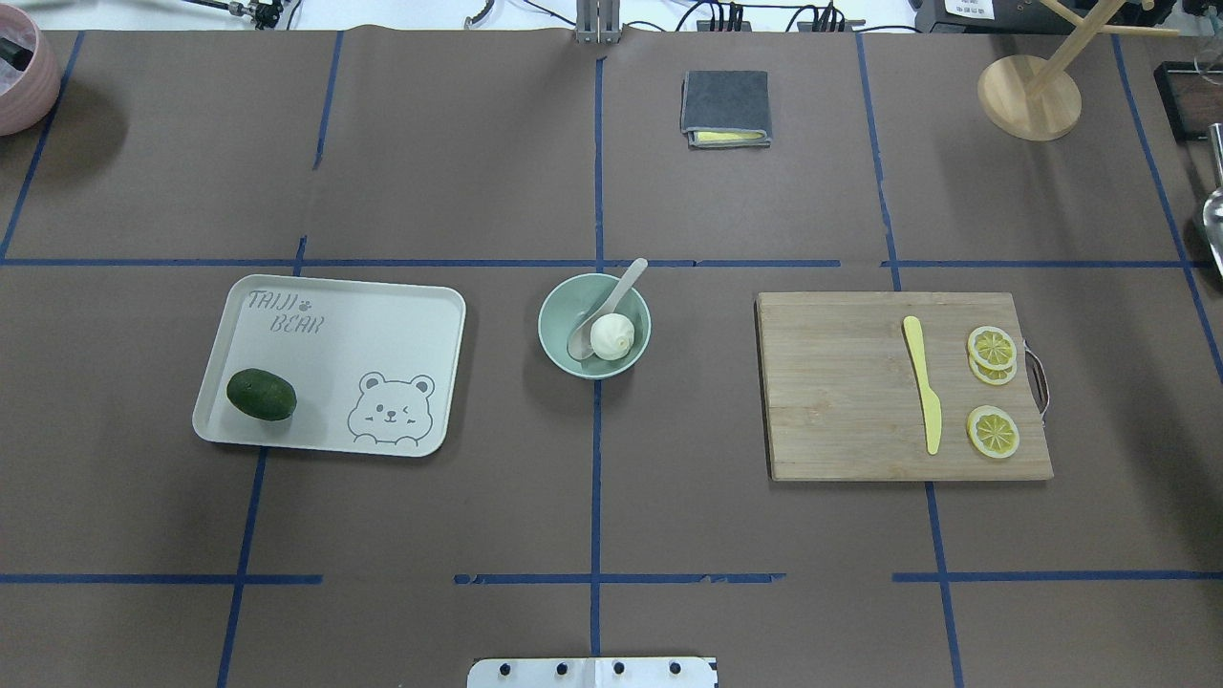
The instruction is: Put spoon and bun in bowl
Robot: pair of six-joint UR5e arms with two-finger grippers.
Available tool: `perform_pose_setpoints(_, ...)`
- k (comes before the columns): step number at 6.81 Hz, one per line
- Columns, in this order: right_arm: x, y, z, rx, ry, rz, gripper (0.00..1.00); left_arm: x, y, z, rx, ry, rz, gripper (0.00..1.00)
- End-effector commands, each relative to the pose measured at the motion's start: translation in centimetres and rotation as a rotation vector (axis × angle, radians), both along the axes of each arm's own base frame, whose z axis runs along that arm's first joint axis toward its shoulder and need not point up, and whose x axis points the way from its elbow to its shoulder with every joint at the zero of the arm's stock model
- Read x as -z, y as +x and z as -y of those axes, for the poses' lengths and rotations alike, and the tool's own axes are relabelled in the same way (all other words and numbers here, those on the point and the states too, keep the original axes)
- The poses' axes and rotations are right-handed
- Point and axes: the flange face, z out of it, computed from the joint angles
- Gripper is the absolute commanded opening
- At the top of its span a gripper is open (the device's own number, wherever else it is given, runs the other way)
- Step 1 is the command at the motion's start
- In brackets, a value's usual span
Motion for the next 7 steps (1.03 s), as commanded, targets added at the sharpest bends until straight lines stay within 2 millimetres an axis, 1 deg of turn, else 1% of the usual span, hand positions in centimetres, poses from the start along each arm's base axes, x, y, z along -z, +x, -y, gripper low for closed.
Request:
perform_pose_setpoints(1, -0.3, 0.0, -0.4, 0.006, -0.002, 0.004, 1.0, -0.5, 0.0, -0.9, -0.001, -0.129, 0.002, 1.0)
perform_pose_setpoints(2, -0.2, 0.0, -0.4, 0.007, 0.002, 0.005, 1.0, -0.6, 0.1, -0.9, -0.003, -0.131, 0.003, 1.0)
perform_pose_setpoints(3, 0.6, 0.0, -0.1, 0.005, 0.017, 0.009, 1.0, -1.1, 0.1, -1.0, -0.002, -0.141, 0.003, 1.0)
perform_pose_setpoints(4, 0.9, 0.0, 0.1, 0.003, 0.019, 0.009, 1.0, -1.4, 0.1, -1.1, -0.002, -0.149, 0.003, 1.0)
perform_pose_setpoints(6, 1.3, 0.7, 0.2, -0.012, 0.024, 0.016, 1.0, -3.6, 0.2, -0.8, -0.004, -0.19, 0.005, 1.0)
perform_pose_setpoints(7, 2.1, 1.1, 0.0, -0.022, 0.038, 0.021, 1.0, -3.3, 0.2, -0.6, -0.004, -0.188, 0.004, 1.0)
